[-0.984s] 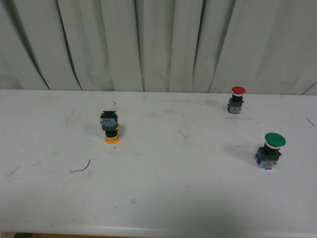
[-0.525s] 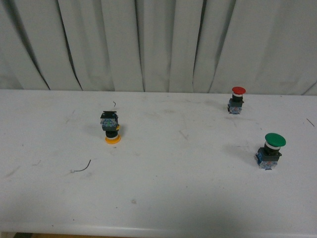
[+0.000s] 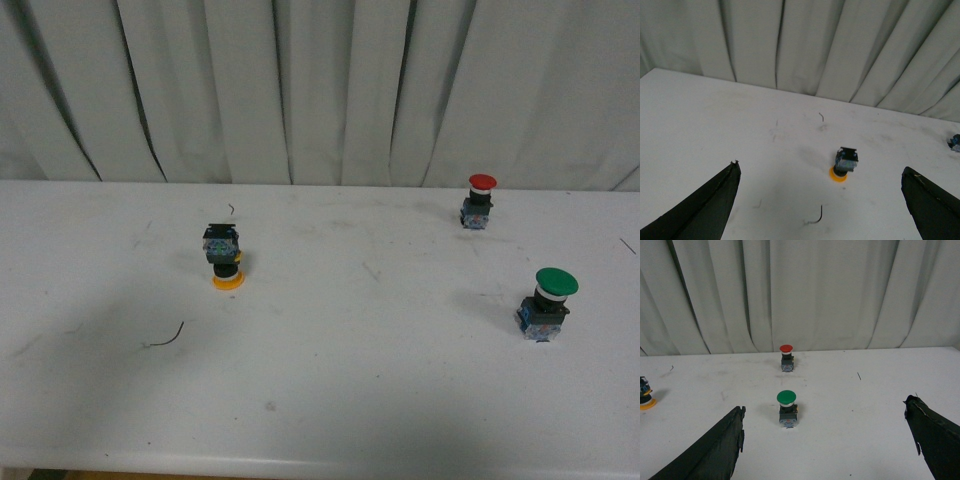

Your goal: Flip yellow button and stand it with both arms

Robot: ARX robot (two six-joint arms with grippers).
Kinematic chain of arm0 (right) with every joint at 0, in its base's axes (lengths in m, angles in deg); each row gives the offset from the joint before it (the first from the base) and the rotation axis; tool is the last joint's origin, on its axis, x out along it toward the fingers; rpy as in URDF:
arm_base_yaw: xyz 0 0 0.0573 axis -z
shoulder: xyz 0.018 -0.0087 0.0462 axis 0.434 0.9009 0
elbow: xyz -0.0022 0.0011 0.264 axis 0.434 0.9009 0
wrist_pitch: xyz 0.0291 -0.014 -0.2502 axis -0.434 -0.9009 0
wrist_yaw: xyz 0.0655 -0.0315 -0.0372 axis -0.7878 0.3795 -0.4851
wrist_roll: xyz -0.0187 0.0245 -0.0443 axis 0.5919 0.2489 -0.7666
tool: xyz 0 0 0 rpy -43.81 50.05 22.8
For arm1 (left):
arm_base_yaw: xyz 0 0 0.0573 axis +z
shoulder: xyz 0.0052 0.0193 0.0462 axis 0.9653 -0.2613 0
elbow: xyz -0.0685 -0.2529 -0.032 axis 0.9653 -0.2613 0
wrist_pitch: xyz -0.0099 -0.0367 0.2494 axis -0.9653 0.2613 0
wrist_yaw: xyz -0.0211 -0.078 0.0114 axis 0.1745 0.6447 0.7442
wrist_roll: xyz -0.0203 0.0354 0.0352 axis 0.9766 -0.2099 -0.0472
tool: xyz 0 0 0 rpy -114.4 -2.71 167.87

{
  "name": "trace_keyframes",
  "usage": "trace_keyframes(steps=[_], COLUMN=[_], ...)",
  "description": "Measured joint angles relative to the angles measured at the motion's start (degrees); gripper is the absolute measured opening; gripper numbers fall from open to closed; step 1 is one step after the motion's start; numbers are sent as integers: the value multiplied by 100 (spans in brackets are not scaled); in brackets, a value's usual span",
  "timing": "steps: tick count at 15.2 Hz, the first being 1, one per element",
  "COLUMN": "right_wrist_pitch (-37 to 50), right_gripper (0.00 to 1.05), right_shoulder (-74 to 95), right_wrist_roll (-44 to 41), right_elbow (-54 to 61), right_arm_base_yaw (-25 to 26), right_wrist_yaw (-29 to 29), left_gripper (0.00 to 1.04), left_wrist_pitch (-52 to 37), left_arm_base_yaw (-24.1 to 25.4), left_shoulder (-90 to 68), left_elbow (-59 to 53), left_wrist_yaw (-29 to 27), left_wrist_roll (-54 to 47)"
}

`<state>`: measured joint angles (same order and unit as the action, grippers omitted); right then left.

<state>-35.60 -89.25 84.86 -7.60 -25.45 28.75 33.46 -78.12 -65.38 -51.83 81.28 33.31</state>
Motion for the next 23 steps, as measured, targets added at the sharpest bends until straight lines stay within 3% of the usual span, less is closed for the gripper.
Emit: trace_keyframes(steps=[1,4,8,10,14,23], right_wrist_pitch=[0,-2,0,0,0,-2], right_gripper=[98,98,98,98,98,98], right_shoulder=[0,0,0,0,0,0], right_wrist_roll=[0,0,0,0,0,0], right_elbow=[0,0,0,0,0,0], right_arm_base_yaw=[0,0,0,0,0,0], right_wrist_yaw=[0,0,0,0,0,0], left_gripper=[98,98,98,98,98,98], left_wrist_pitch=[-258,120,874,1346,1875,1644], left_arm_base_yaw=[-111,-507,-813,-826,-820,-800], left_shoulder=[-981,-3517,-5211,-5821,-6275,-6808], left_elbow=[538,2164,4046,4699,5276,5252], left_wrist_yaw=[42,74,175,372,177,321], left_wrist_roll=[-142,-535,-850,-531,-369,-398])
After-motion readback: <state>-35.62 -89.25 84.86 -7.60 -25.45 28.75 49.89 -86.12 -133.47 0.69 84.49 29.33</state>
